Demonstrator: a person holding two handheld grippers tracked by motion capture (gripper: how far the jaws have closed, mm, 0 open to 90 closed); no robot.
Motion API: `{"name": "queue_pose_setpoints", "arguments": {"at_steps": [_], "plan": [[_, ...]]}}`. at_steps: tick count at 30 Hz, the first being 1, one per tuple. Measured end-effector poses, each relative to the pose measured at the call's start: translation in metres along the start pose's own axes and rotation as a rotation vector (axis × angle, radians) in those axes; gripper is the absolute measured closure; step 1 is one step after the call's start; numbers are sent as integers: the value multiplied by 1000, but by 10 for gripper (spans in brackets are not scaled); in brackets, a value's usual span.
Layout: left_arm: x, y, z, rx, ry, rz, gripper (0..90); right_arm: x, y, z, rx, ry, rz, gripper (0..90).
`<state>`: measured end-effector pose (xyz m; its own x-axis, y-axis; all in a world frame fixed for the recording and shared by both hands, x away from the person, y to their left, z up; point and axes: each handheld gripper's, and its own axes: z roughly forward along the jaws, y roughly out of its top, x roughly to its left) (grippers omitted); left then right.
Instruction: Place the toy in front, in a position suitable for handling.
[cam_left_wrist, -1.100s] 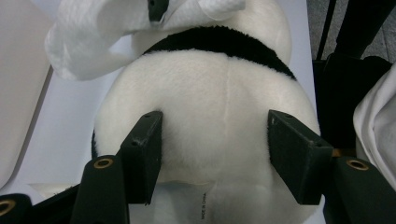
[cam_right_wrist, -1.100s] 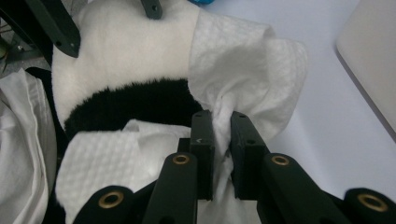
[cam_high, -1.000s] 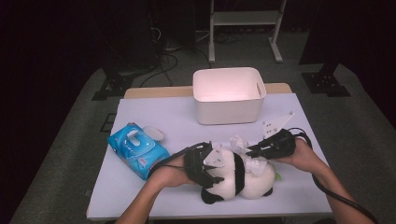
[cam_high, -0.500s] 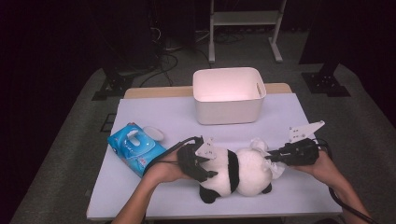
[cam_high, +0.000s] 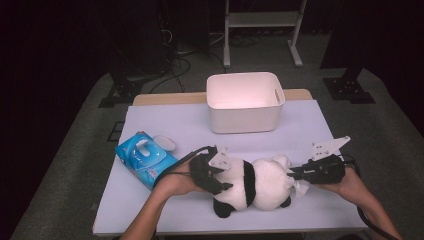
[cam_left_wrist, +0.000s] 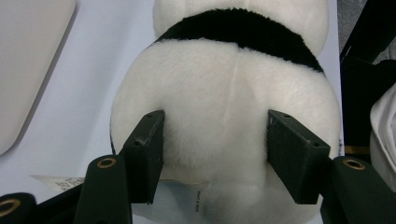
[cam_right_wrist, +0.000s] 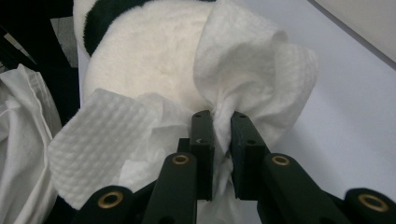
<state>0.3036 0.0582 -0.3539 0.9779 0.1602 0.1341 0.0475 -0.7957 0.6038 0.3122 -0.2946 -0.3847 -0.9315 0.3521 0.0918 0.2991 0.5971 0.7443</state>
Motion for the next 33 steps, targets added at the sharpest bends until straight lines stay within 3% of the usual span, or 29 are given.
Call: {"name": "queue_pose_setpoints", "arguments": {"at_steps": [8,17,24,27,33], "plan": [[0,2,1,-5,2,-2,389,5,4,-1,17,-11,-24,803],[0,7,4,-20,0,-1,389,18,18,-3,-2,21,-71,802],[-1,14,5,6,5,17,384,35,52,28,22,93,-170,795],[0,12,5,0,4,9,383,39,61,34,38,110,-189,736],[0,11,4,-2,2,9,383,43,66,24,40,75,-208,664]]}}
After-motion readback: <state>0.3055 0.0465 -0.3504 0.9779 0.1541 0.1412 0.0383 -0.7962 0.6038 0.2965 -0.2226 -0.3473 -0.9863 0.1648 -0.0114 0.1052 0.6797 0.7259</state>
